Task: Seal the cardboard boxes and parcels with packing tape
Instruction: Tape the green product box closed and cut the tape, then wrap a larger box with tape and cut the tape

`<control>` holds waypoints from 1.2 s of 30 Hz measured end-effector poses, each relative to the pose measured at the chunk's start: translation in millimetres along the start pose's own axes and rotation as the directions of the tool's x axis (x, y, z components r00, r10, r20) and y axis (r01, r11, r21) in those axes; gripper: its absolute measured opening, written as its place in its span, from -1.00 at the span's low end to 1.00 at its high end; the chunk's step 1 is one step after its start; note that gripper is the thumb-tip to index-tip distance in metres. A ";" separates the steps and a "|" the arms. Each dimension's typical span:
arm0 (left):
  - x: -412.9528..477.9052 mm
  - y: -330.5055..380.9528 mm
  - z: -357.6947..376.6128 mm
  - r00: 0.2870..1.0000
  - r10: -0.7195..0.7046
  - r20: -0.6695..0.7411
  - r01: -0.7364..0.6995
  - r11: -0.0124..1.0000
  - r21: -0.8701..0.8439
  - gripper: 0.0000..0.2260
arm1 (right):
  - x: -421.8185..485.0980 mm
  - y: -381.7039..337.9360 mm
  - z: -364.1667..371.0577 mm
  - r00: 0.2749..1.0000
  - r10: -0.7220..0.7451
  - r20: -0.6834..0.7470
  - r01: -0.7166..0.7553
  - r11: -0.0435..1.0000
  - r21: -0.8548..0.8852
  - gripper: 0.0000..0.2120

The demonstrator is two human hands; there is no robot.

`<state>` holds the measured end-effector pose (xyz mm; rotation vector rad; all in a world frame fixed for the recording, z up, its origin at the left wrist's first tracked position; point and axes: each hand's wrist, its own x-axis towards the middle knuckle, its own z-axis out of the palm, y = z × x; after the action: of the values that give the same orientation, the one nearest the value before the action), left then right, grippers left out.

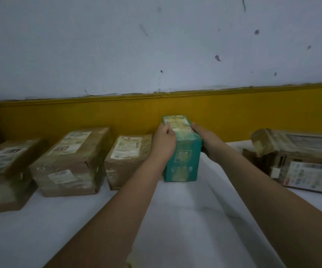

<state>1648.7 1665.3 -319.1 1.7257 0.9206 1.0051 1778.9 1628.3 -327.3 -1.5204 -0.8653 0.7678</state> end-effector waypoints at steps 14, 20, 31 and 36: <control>-96.6 47.4 46.9 0.910 0.403 0.096 -0.414 0.874 0.255 -0.61 | -112.4 43.7 -163.6 0.883 -0.361 -0.300 -0.286 0.092 -0.954 -0.60; -140.3 56.0 36.0 0.915 0.336 0.223 -0.386 0.889 0.247 -0.64 | -154.1 31.9 -166.4 0.903 -0.385 -0.191 -0.175 0.078 -0.982 -0.74; -183.2 21.9 26.3 0.821 0.004 0.571 -0.485 0.535 0.692 -0.05 | -279.7 27.5 -165.5 0.882 -0.368 0.294 0.370 0.155 -0.916 -0.46; -199.7 9.6 30.2 0.727 0.328 0.603 -0.684 0.419 0.597 -0.27 | -312.9 41.4 -145.0 0.827 -0.485 0.284 0.328 0.005 -0.945 -0.43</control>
<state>1599.6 1474.2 -363.9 3.0238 0.5522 0.5237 1746.9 1283.4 -351.5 -2.1922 -1.8385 -0.6242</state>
